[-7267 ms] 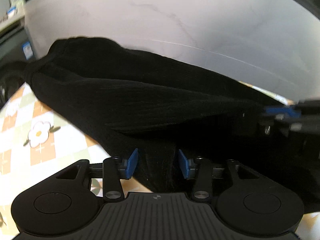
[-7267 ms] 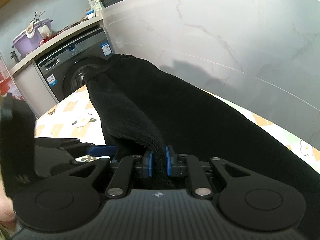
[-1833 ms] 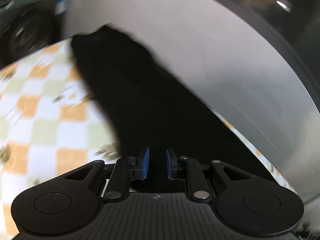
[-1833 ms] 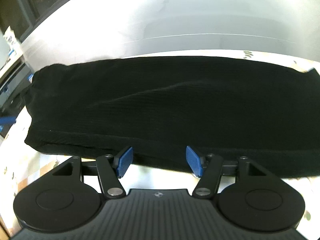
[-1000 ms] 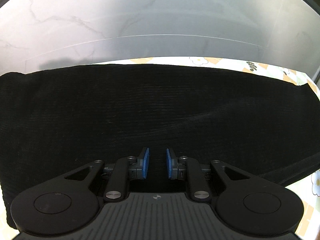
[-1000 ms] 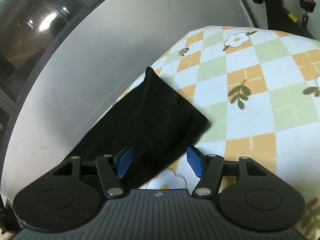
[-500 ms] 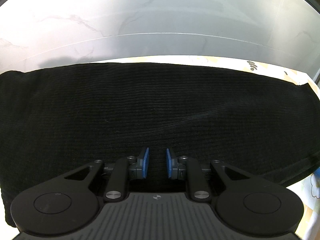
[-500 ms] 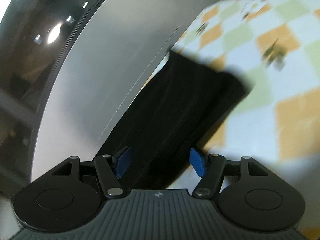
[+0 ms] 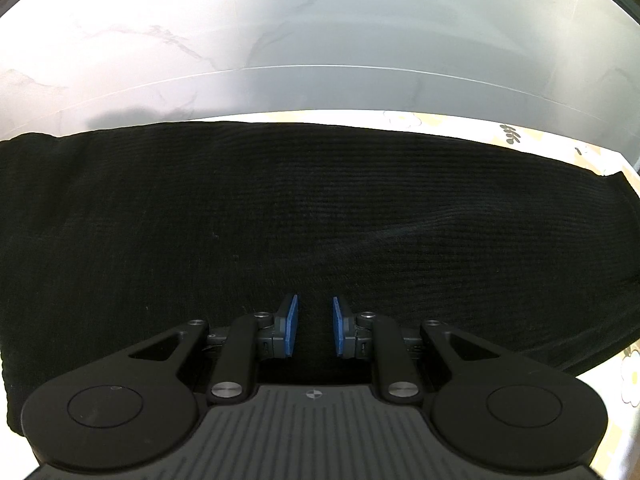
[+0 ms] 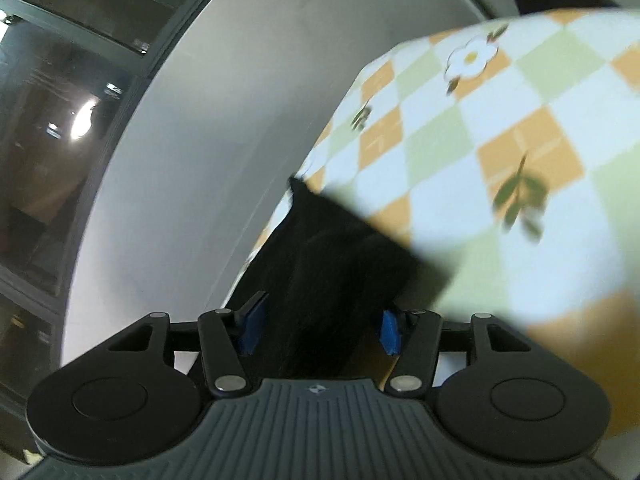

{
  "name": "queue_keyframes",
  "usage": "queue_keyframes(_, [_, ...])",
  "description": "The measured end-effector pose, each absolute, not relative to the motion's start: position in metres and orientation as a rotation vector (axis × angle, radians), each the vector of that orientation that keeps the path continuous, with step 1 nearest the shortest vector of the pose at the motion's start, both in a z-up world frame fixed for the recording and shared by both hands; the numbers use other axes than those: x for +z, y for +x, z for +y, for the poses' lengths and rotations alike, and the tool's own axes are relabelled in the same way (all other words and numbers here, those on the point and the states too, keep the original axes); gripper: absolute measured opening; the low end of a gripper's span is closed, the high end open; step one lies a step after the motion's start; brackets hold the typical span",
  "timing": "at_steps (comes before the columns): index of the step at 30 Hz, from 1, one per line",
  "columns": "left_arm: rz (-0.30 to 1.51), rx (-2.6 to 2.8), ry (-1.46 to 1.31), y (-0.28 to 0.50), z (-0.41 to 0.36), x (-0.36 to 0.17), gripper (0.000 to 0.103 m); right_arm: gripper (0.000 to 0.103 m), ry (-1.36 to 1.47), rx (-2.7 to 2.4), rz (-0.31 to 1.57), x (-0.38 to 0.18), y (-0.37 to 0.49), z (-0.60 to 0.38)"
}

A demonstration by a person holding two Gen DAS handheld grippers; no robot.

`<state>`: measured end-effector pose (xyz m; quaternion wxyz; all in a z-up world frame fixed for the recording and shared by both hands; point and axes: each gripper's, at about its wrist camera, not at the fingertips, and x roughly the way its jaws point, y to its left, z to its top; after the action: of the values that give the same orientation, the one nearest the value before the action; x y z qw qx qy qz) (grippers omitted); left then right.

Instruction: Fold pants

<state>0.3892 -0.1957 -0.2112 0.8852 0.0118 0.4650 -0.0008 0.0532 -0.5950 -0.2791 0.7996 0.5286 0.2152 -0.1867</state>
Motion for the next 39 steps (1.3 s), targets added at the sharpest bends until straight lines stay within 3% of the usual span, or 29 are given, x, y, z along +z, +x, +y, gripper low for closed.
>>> queue_keyframes(3, [0.966, 0.003, 0.031, 0.387, -0.198, -0.211, 0.019, 0.055, 1.085, -0.39, 0.515, -0.278, 0.063, -0.602])
queue_keyframes(5, [0.968, 0.006, 0.033, 0.387, -0.199, -0.211, 0.019, 0.026, 1.023, -0.414, 0.578, -0.272, 0.07, -0.603])
queue_keyframes(6, [0.971, 0.003, 0.028, 0.387, -0.199, -0.211, 0.019, 0.024, 0.998, -0.432, 0.607, -0.268, 0.07, -0.604])
queue_keyframes(15, [1.023, -0.096, -0.197, 0.384, -0.196, -0.198, 0.018, 0.023, 0.828, -0.523, 0.598, -0.215, 0.023, -0.631])
queue_keyframes(23, [1.015, -0.095, -0.166, 0.372, -0.191, -0.211, 0.018, 0.023, 0.759, -0.647, 0.68, -0.206, -0.007, -0.642])
queue_keyframes(26, [1.004, -0.152, -0.138, 0.362, -0.196, -0.21, 0.024, 0.022, 0.686, -0.639, 0.68, -0.191, 0.0, -0.627])
queue_keyframes(31, [1.039, -0.199, -0.237, 0.357, -0.171, -0.209, 0.024, 0.021, 0.602, -0.561, 0.647, -0.158, 0.034, -0.594])
queue_keyframes(39, [1.046, -0.16, -0.47, 0.361, -0.07, -0.191, 0.024, 0.021, 0.462, -0.37, 0.628, -0.12, 0.11, -0.493])
